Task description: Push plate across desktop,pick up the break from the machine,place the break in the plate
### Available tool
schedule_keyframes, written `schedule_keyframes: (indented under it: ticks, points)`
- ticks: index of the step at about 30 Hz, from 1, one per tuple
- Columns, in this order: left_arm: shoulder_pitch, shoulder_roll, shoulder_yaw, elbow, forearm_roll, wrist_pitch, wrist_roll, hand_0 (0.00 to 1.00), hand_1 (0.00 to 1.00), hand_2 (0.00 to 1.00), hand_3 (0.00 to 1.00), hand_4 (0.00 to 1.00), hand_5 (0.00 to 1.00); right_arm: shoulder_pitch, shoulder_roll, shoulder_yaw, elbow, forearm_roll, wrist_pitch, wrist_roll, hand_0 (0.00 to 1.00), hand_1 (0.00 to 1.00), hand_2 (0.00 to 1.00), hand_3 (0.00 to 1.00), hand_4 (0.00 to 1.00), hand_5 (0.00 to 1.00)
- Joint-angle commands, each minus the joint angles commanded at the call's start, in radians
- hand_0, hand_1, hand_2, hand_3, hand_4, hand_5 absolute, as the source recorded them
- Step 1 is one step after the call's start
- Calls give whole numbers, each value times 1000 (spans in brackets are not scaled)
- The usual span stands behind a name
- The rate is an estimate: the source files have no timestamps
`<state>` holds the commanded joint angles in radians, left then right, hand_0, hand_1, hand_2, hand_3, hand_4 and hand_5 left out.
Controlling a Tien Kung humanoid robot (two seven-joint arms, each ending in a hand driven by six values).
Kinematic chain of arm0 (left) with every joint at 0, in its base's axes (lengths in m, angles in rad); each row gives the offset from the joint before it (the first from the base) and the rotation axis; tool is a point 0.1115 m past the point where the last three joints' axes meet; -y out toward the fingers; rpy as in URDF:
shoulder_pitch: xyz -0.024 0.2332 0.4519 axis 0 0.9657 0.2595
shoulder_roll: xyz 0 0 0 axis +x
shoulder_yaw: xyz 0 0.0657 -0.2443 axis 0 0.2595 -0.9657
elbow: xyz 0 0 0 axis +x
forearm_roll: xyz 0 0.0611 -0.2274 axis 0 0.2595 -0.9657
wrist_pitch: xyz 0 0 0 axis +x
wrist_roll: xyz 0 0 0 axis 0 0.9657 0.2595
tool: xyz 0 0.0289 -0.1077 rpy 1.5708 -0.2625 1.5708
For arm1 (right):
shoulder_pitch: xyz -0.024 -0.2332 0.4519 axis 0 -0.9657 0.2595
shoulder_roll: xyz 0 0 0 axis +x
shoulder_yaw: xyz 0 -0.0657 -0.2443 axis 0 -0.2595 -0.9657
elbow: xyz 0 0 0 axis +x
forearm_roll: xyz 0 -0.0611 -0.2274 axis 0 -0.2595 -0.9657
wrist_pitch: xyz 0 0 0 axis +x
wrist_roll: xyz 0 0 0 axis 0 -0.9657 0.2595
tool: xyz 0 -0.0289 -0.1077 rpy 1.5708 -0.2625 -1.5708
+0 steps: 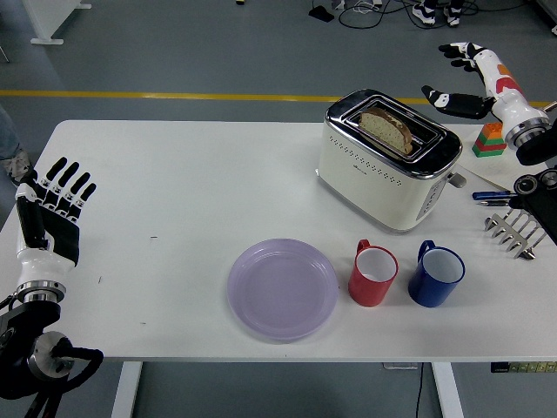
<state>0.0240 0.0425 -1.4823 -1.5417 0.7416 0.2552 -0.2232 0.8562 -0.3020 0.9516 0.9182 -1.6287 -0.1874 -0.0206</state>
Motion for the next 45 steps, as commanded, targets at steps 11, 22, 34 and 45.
schedule_keyframes:
  ticks: [11,22,34,45]
  points:
    - [7,6,-14,-12,1,0,2,725,731,747,707,520,998,118,92,-79,-116,-61,98,-68,875,816,846,838,825,279]
    - [5,7,-5,-2,-3,0,0,722,724,744,703,519,998,200,173,-157,-237,-33,155,-126,871,810,842,838,831,312]
    - [0,11,10,1,-9,-2,-8,728,730,743,707,516,998,284,241,-278,-405,-87,181,-170,779,724,733,771,832,330]
    - [-4,13,21,5,-11,-2,-10,745,752,757,728,523,998,310,268,-338,-467,-141,157,-219,620,580,566,688,808,322]
